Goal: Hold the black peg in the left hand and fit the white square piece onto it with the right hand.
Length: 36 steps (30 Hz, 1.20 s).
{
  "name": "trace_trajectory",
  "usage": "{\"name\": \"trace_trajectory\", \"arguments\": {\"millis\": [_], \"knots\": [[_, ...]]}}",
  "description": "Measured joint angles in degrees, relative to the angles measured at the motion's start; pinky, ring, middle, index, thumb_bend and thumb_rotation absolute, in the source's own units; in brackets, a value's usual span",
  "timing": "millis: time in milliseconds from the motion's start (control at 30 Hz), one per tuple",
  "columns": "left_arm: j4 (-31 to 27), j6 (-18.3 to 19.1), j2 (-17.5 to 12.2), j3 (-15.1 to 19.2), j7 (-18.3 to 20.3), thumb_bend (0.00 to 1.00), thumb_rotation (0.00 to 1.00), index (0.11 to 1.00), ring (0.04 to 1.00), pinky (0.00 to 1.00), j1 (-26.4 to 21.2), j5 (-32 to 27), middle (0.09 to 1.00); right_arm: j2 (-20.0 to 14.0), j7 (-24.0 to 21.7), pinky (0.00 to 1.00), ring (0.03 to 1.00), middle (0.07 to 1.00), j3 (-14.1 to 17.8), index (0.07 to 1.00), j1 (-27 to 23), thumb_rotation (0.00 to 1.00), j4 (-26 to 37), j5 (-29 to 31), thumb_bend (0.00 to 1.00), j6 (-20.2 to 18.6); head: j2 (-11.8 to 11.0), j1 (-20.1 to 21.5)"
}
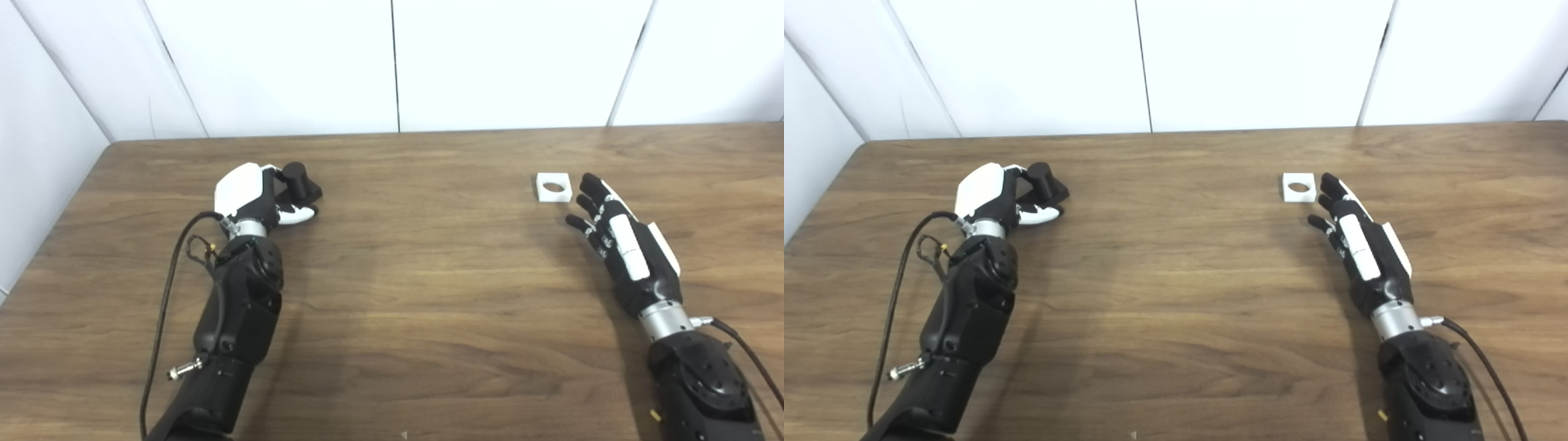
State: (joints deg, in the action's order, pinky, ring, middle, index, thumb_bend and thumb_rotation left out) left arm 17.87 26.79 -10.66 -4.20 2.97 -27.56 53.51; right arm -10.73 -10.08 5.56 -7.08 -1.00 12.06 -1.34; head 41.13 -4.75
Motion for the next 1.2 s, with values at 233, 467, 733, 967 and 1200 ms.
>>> {"name": "trace_trajectory", "arguments": {"millis": [233,467,733,967,1200], "knots": [[-0.03,-0.07,0.17,0.18,0.15,0.76,0.21,0.692,0.926,0.85,-0.24,-0.62,0.872,0.0,-0.02,0.87,0.959,0.958,-0.05,0.927,-0.02,0.82,0.0,-0.02,0.64,0.0,0.0,0.09],[-0.08,-0.1,0.35,0.2,-0.46,0.76,0.12,0.598,0.919,0.83,-0.27,-2.4,0.858,-0.01,-0.03,0.85,0.961,0.959,-0.05,0.924,-0.02,0.81,0.0,0.01,0.64,0.0,-0.09,0.0],[-0.25,-0.12,0.42,-0.14,-2.47,0.52,0.06,0.488,0.918,0.83,-0.63,-4.14,0.852,0.0,-0.06,0.86,0.961,0.962,-0.06,0.928,-0.03,0.81,0.0,0.06,0.63,0.0,-0.09,-0.09],[-0.63,-0.08,0.34,-0.64,-2.86,0.52,0.06,0.485,0.92,0.88,-0.4,-4.4,0.827,0.0,-0.03,0.86,0.959,0.957,-0.05,0.922,-0.03,0.81,0.0,0.03,0.65,0.0,0.0,-0.09],[-2.88,-0.09,0.26,-1.1,-3.09,0.52,0.06,0.485,0.921,0.84,1.19,-5.18,0.832,0.01,-0.02,0.84,0.959,0.958,-0.06,0.921,-0.02,0.81,0.08,0.06,0.65,0.01,0.26,0.26]]}}
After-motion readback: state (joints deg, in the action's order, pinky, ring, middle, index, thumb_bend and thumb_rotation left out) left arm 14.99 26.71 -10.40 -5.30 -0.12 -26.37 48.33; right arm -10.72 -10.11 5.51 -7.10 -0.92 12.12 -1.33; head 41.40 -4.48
